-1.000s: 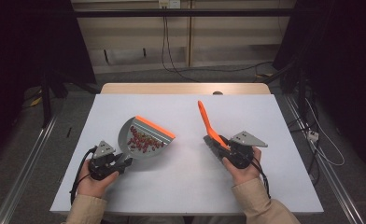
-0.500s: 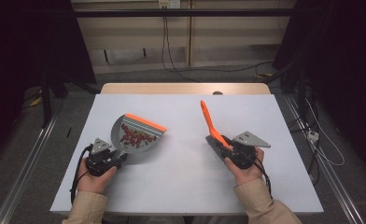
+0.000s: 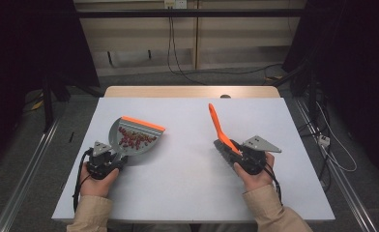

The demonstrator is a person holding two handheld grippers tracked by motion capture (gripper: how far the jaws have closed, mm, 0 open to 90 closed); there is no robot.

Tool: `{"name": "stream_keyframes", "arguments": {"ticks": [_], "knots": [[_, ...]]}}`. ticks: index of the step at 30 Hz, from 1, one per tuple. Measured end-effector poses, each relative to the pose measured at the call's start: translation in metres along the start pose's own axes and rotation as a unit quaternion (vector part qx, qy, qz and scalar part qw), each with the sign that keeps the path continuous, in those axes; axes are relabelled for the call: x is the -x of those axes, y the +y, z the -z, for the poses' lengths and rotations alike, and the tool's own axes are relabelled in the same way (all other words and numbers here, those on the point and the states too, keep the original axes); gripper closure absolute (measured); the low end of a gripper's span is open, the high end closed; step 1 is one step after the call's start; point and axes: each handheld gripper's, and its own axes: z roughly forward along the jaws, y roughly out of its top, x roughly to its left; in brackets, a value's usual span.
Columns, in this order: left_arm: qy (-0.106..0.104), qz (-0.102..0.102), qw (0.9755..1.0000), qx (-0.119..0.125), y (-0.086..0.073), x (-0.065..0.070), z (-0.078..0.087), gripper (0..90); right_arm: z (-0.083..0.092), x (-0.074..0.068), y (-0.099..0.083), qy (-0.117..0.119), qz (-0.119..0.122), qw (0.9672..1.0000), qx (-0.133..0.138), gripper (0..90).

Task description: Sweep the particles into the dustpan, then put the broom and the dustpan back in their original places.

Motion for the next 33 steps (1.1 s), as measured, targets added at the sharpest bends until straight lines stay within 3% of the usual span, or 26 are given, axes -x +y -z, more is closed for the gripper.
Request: {"name": "stream_keyframes", "arguments": {"ticks": [9,33], "knots": [[0.008,0.016,0.9998,0.003,0.0014,-0.0009,-0.0019,62.9,0.0012,0.0011,0.0004,-0.002,0.001,1.0,0.002,71.2],[0.03,0.033,0.999,0.003,0.0022,-0.002,-0.0025,62.9,0.0015,0.0012,0.0001,-0.002,0.001,1.0,0.004,71.2]]}}
